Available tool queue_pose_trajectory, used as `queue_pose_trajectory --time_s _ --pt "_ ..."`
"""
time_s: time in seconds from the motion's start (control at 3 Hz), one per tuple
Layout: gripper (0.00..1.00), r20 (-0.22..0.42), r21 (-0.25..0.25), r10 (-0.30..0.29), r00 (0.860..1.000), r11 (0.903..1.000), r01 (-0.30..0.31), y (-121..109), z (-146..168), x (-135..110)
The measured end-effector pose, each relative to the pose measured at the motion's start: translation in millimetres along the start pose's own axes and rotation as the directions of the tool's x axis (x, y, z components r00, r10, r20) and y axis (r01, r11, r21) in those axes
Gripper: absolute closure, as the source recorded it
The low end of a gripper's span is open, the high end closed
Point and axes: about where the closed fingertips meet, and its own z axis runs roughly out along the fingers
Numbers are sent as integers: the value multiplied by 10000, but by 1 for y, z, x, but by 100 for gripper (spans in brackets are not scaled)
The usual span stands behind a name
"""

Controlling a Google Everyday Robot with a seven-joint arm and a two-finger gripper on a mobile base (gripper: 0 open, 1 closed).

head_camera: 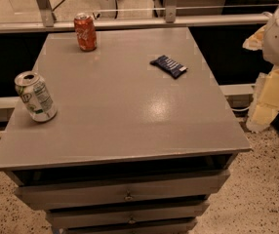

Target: Pick coke can

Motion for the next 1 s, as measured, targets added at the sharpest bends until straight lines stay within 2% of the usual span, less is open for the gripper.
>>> queue_pose_trajectory --time_s 0.33,0.67,1.0 --pt "0 1 2 0 10000 10000 0 0 0 0" --pt "0 805 190 -184 9966 9997 170 -22 21 -24" --pt "0 2204 444 -365 9747 9986 274 -70 67 -77"
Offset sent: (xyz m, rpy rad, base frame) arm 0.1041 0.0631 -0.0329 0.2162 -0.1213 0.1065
